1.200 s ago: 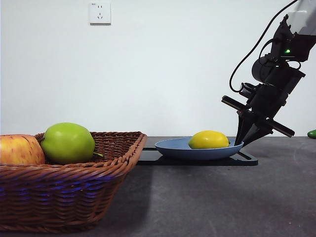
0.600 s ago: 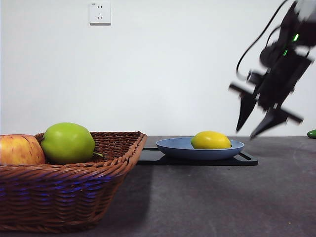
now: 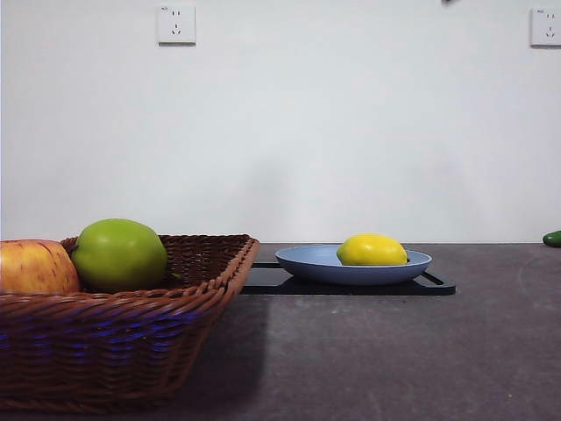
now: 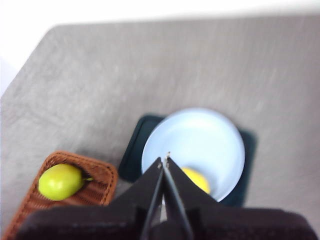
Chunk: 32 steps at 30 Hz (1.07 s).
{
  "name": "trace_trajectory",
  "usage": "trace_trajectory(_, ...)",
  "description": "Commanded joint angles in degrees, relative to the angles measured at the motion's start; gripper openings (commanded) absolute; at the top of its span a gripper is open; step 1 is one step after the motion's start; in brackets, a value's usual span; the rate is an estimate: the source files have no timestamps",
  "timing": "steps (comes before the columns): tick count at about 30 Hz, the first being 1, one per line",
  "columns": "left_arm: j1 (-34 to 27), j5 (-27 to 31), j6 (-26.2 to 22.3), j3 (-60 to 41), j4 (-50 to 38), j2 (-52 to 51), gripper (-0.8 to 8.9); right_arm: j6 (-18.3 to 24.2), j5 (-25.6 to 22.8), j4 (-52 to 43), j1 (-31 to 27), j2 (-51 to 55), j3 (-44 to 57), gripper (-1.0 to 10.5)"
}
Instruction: Take the lemon from the basket,put the lemon in the plate,hand out the plate
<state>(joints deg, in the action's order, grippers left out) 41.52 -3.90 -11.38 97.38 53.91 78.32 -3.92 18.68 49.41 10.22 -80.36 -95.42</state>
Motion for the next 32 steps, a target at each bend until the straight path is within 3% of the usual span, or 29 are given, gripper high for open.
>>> trace_trajectory(1,-4.4,-0.5,-0.6,0.9,-0.7,0.5,0.06,3.2,-11.2,0.5,5.5,2.9,-1.0,0.0)
trace_trajectory(4,-9.9,-1.0,-0.6,0.4,-0.9,-0.9,0.06,4.5,-19.7,-0.9,12.5,7.9,1.5,0.0)
trace_trajectory(11,-14.4,-1.0,-0.3,-9.8,-7.7,-9.3,0.06,4.5,-28.0,-11.5,20.3,16.9,14.6,0.0)
trace_trajectory(23,-18.4,-0.9,2.7,-45.9,-30.8,-33.7,0.06,4.0,-34.0,-39.4,25.3,36.2,52.0,0.0)
trace_trajectory(32,-18.5,-0.5,10.6,-68.0,-43.8,-48.4,0.06,3.3,-34.3,-44.8,25.2,45.1,65.9,0.0)
